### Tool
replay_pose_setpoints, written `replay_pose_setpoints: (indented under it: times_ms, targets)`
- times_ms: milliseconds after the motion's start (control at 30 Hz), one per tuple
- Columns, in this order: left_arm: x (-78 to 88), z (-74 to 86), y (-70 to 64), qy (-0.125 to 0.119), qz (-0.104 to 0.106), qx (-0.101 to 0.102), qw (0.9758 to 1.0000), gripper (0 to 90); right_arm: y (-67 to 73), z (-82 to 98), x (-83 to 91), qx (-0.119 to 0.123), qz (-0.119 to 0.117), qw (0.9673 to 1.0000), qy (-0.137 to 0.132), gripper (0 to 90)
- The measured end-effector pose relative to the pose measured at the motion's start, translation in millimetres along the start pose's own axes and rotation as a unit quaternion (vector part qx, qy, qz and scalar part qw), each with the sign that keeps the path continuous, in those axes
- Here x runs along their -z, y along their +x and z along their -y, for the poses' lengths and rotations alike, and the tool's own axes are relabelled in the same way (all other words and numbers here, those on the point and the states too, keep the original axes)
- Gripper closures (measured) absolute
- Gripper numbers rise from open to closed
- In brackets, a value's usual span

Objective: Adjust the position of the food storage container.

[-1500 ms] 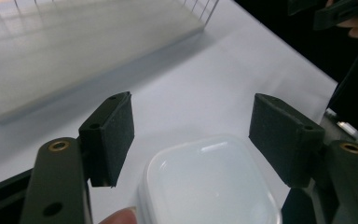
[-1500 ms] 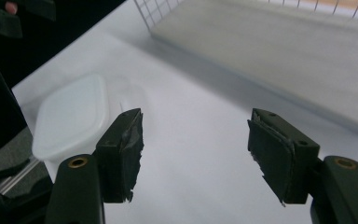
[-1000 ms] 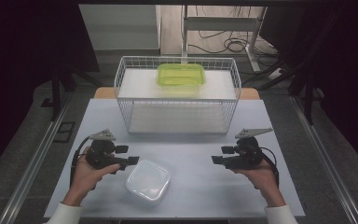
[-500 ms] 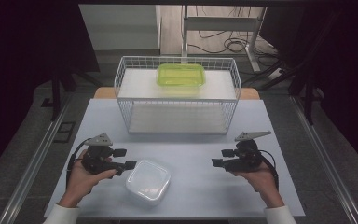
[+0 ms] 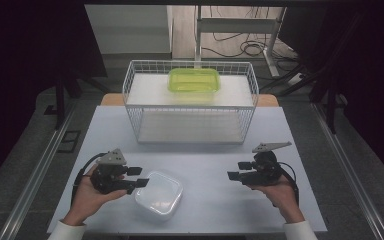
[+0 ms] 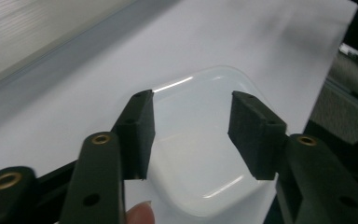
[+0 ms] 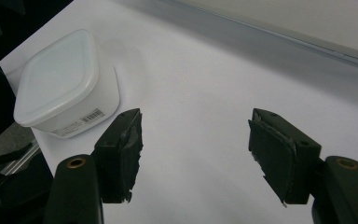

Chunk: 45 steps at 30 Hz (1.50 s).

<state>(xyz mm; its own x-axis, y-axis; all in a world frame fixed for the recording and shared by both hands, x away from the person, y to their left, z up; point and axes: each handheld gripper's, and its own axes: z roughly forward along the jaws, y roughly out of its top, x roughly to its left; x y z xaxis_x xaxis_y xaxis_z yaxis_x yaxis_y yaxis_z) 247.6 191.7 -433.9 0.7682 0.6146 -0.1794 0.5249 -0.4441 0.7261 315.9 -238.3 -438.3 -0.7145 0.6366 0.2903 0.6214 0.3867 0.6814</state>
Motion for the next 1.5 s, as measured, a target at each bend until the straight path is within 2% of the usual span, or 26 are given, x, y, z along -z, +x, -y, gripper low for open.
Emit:
replay_pose_setpoints:
  times_ms: [233,367,400,533,667,800,900,1000,1067,1233,1267,1333,1367,1500]
  targets:
    - [-9.0,-2.6,-13.1,0.029,0.030,-0.023,0.9988,65.1,1.8,1.2,0.1,0.005,-0.004,1.0000,0.000,34.2]
    - [-17.1,-0.4,-19.4,0.057,0.053,-0.035,0.9963,74.5,2.6,1.6,0.8,0.008,-0.008,0.9999,0.000,34.1]
    - [-20.1,0.4,-20.5,0.068,0.069,-0.036,0.9947,77.6,2.4,1.7,1.0,0.008,-0.007,0.9999,0.000,34.1]
    - [-27.5,3.4,-28.4,0.091,0.097,-0.042,0.9903,87.7,1.5,2.0,1.1,0.006,-0.007,1.0000,-0.001,33.8]
    - [-31.0,5.4,-35.3,0.104,0.105,-0.058,0.9873,89.4,2.0,1.9,1.3,0.009,-0.011,0.9999,-0.002,33.6]
    - [-33.2,8.3,-43.4,0.124,0.110,-0.088,0.9822,89.4,1.6,2.1,1.2,0.008,-0.011,0.9999,-0.002,33.5]
    - [-36.7,12.0,-45.6,0.135,0.116,-0.095,0.9794,89.4,1.5,2.2,0.5,0.008,-0.011,0.9999,-0.002,33.4]
    - [-43.0,16.9,-48.4,0.156,0.123,-0.106,0.9744,89.4,1.4,2.4,-0.3,0.008,-0.011,0.9999,0.000,33.3]
    - [-46.0,19.5,-49.0,0.163,0.123,-0.110,0.9726,89.3,1.0,2.6,-0.7,0.008,-0.010,0.9999,0.001,33.3]
    - [-50.6,23.0,-49.1,0.171,0.126,-0.112,0.9707,89.5,-0.4,3.1,-0.9,0.006,-0.009,0.9999,0.002,33.0]
    - [-52.0,23.4,-49.8,0.177,0.123,-0.117,0.9694,89.5,-0.6,3.2,-1.0,0.005,-0.008,1.0000,0.002,33.0]
    - [-54.6,25.0,-53.2,0.177,0.121,-0.107,0.9709,89.4,-0.8,3.3,-0.8,0.004,-0.007,1.0000,0.003,32.8]
    - [-55.4,24.9,-52.7,0.184,0.119,-0.113,0.9691,89.4,-0.8,3.4,-0.9,0.004,-0.008,1.0000,0.002,32.8]
    - [-58.1,25.8,-52.4,0.180,0.119,-0.109,0.9703,89.5,-1.0,3.3,0.0,0.004,-0.008,1.0000,-0.001,32.8]
